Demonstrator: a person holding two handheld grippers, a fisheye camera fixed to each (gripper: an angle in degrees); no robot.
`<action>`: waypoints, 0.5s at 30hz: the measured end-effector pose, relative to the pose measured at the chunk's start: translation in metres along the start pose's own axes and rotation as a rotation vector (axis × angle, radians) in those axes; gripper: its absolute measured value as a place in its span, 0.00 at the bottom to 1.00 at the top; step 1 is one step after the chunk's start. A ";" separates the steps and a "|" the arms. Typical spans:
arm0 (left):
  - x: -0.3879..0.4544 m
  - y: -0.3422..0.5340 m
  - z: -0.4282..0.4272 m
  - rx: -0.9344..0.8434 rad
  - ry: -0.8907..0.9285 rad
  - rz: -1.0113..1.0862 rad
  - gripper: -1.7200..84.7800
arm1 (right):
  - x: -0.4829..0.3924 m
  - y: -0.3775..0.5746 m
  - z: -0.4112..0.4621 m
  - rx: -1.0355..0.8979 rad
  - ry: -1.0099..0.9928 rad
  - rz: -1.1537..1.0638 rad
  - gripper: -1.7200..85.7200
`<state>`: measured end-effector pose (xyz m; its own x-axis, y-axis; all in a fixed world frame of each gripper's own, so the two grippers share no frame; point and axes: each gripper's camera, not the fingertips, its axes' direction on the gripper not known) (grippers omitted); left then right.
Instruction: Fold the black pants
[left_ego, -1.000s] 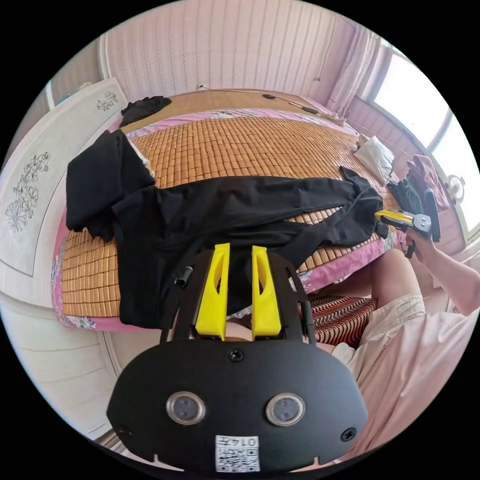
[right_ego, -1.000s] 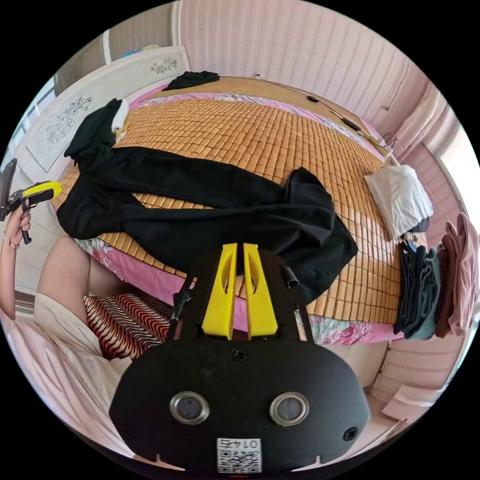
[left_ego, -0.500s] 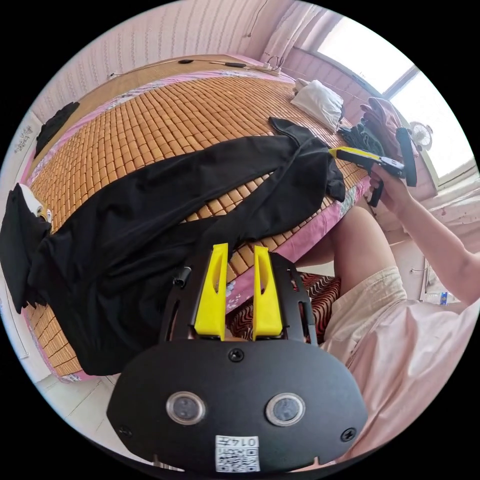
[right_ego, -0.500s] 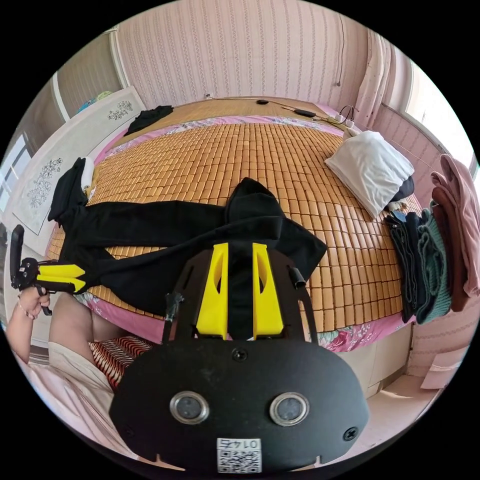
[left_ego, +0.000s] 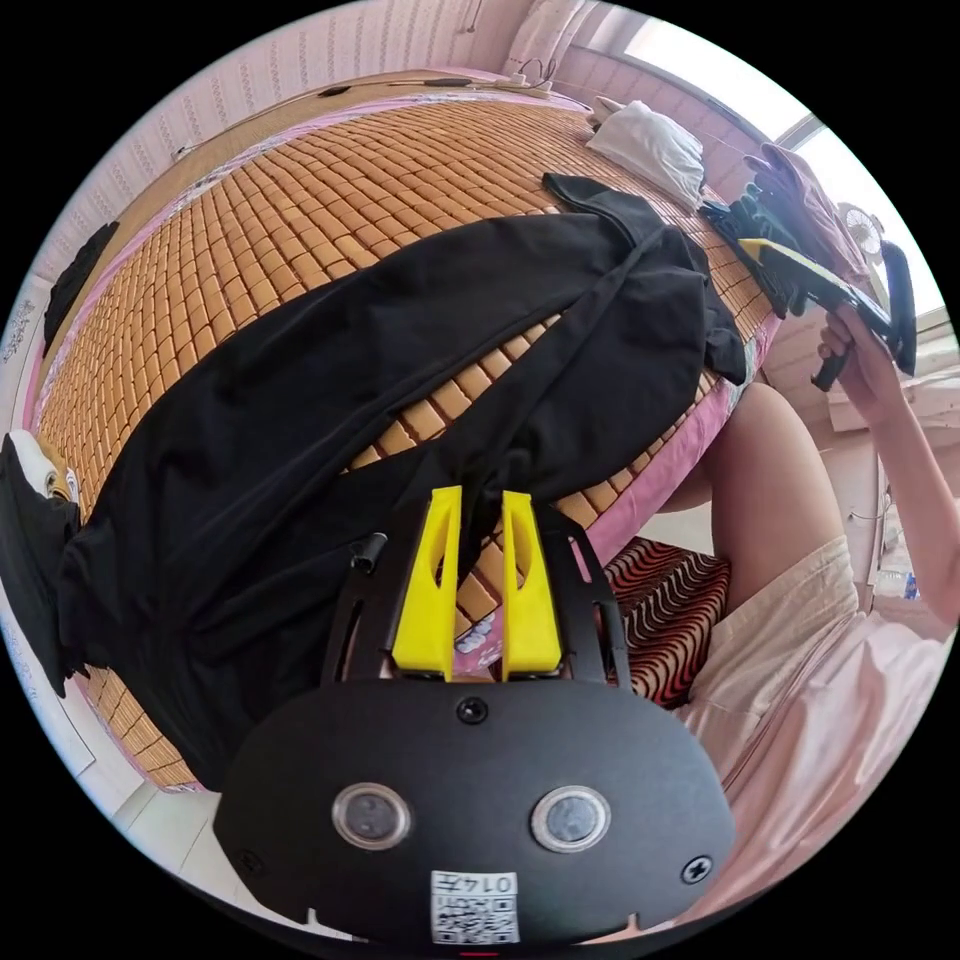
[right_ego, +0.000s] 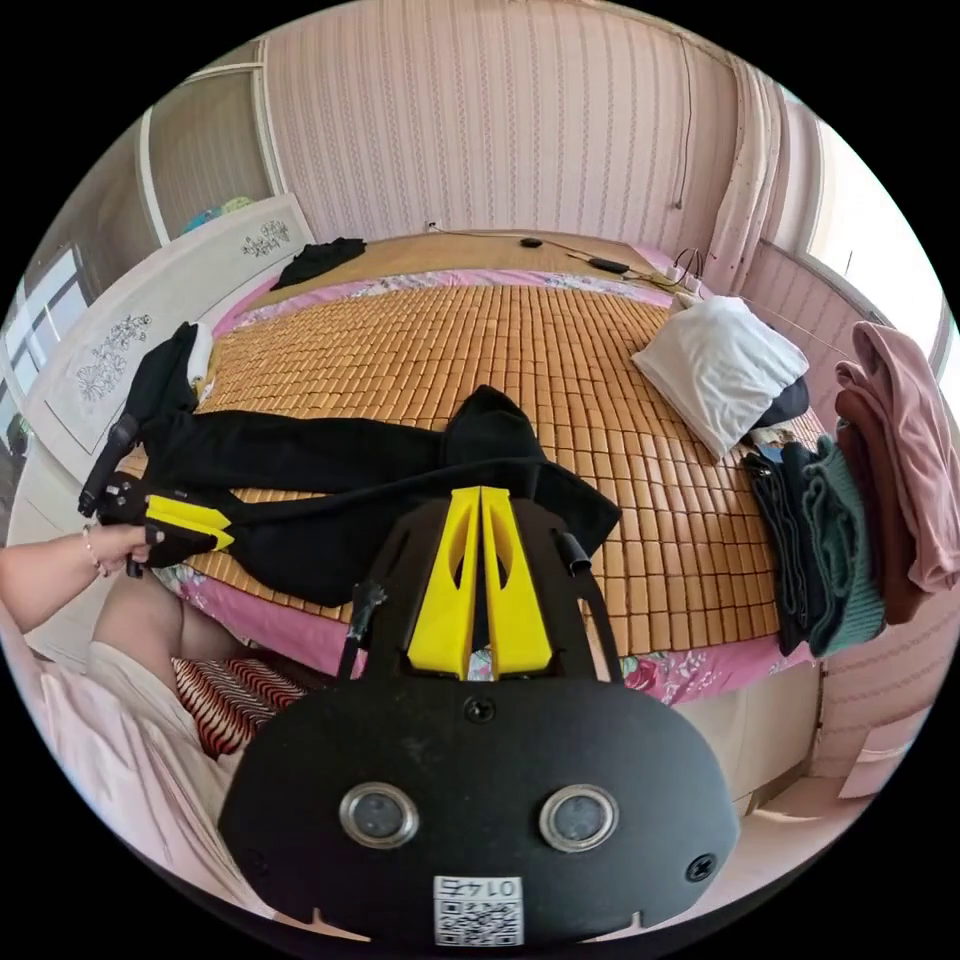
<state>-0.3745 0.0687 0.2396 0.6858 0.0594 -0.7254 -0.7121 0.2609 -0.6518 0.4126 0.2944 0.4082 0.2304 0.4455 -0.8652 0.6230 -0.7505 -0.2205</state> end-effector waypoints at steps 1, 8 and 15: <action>0.002 -0.002 0.000 0.000 -0.001 0.014 0.10 | 0.006 0.018 -0.016 0.006 -0.006 -0.006 0.01; 0.019 -0.016 -0.003 0.028 -0.103 0.047 0.05 | 0.050 0.030 0.001 -0.100 -0.021 0.121 0.16; 0.022 -0.013 -0.022 0.094 -0.082 0.021 0.05 | 0.087 -0.011 0.071 -0.308 -0.098 0.286 0.08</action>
<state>-0.3528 0.0455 0.2272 0.6840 0.1435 -0.7152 -0.7114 0.3482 -0.6105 0.3730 0.3068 0.3030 0.3634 0.1809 -0.9139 0.7416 -0.6499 0.1663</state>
